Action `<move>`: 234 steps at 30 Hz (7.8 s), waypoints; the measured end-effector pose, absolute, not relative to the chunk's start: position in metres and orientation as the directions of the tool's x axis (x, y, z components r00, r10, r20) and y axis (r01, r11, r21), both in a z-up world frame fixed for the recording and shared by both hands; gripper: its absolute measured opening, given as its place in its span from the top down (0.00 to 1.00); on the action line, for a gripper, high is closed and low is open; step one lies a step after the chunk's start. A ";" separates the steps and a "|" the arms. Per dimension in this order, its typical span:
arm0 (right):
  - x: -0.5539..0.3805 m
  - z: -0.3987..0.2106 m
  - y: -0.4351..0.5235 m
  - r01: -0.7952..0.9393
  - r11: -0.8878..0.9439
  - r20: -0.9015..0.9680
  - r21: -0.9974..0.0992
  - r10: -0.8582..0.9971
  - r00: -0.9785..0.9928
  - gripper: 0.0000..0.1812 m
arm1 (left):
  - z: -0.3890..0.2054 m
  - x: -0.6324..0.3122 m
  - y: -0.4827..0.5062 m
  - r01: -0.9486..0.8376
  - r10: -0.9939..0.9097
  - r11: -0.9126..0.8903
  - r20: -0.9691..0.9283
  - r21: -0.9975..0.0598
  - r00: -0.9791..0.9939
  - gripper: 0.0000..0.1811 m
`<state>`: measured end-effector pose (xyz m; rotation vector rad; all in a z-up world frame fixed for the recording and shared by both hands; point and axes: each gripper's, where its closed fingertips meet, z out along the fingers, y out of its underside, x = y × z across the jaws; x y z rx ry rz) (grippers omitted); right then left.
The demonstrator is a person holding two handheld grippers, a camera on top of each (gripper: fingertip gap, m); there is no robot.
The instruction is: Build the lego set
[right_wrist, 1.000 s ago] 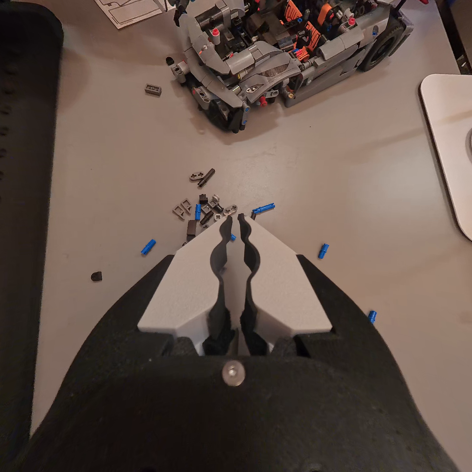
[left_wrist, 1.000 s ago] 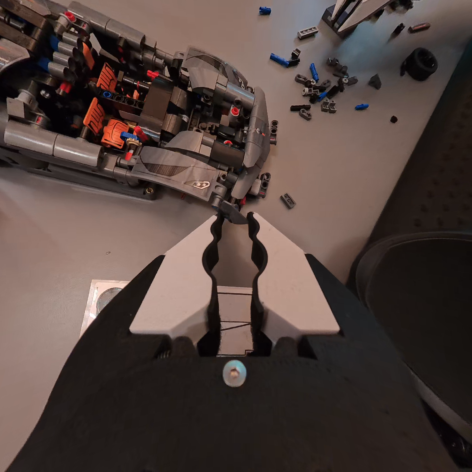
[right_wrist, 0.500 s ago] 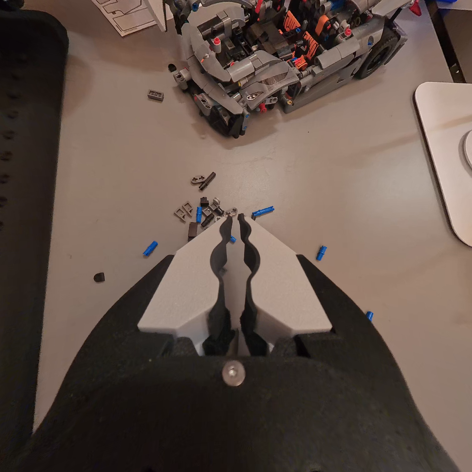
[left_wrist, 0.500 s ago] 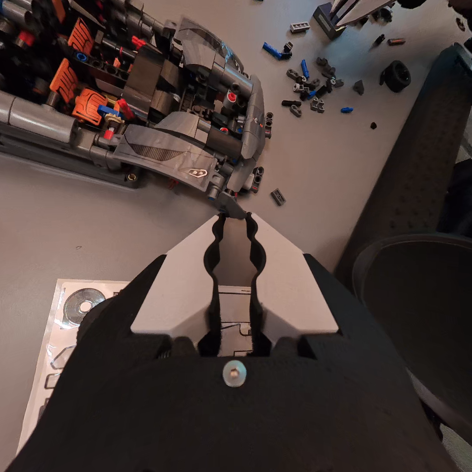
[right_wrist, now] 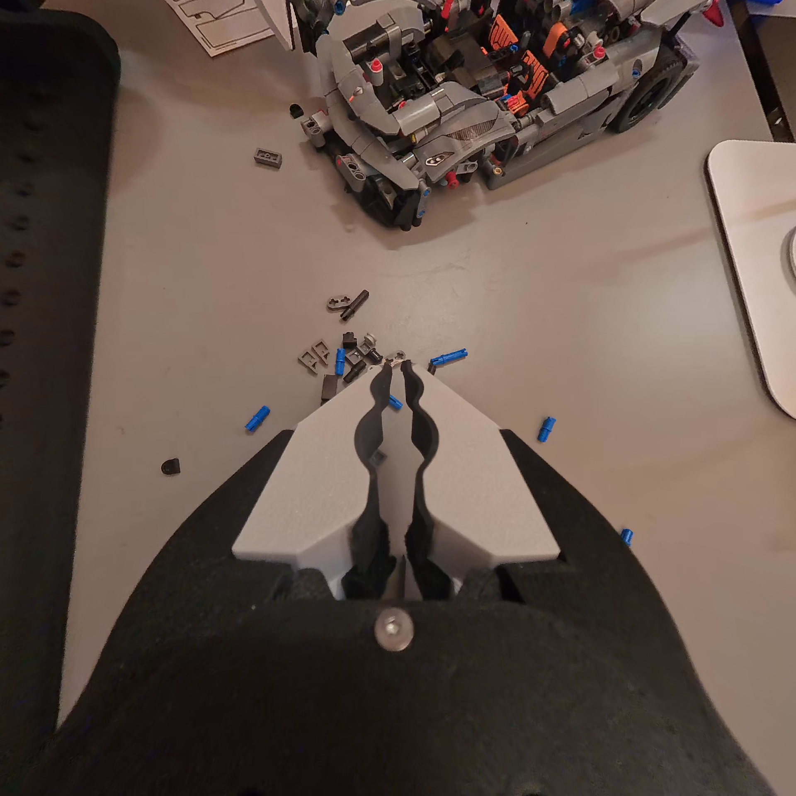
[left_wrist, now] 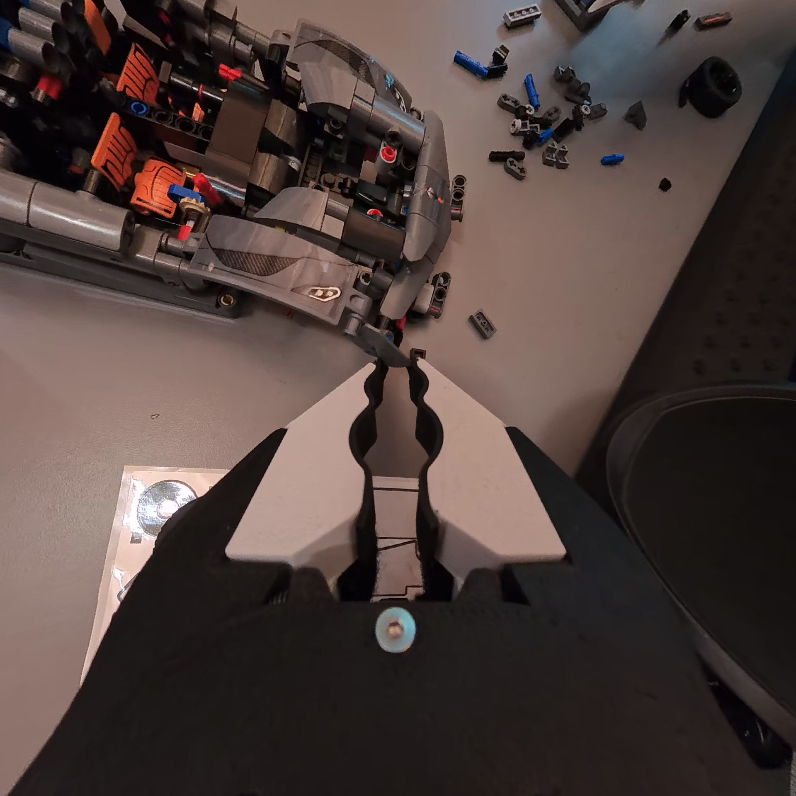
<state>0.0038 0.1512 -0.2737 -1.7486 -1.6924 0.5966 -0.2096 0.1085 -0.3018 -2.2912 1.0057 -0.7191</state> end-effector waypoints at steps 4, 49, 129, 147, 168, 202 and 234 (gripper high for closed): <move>0.004 -0.274 0.151 0.709 0.021 0.102 -0.705 0.992 0.073 0.98 | -0.303 -0.210 0.109 -0.498 -0.772 -0.581 0.242 -0.644 0.587 0.95; 0.003 -0.278 0.149 0.715 0.027 0.101 -0.699 0.993 0.061 0.98 | -0.303 -0.213 0.119 -0.501 -0.730 -0.646 0.275 -0.576 0.625 0.94; 0.001 -0.270 0.146 0.706 0.067 0.136 -0.705 0.990 0.042 0.98 | -0.326 -0.186 0.118 -0.639 -0.817 -0.553 0.199 -0.534 0.541 0.94; 0.000 -0.267 0.148 0.703 0.063 0.137 -0.708 0.989 0.049 0.98 | -0.322 -0.197 0.111 -0.624 -0.796 -0.584 0.218 -0.520 0.564 0.94; 0.002 -0.269 0.149 0.708 0.059 0.136 -0.704 0.989 0.052 0.98 | -0.274 -0.169 0.142 -0.946 -0.847 -0.155 -0.454 -0.283 0.275 0.64; 0.002 -0.272 0.147 0.712 0.061 0.137 -0.700 0.989 0.049 0.98 | -0.283 -0.150 0.158 -0.980 -0.827 -0.135 -0.528 -0.144 0.191 0.87; -0.018 -0.224 0.150 0.455 -0.056 0.000 -0.889 0.992 0.122 0.94 | -0.157 -0.075 0.142 -0.872 -0.926 -0.312 -0.082 -0.378 0.367 0.88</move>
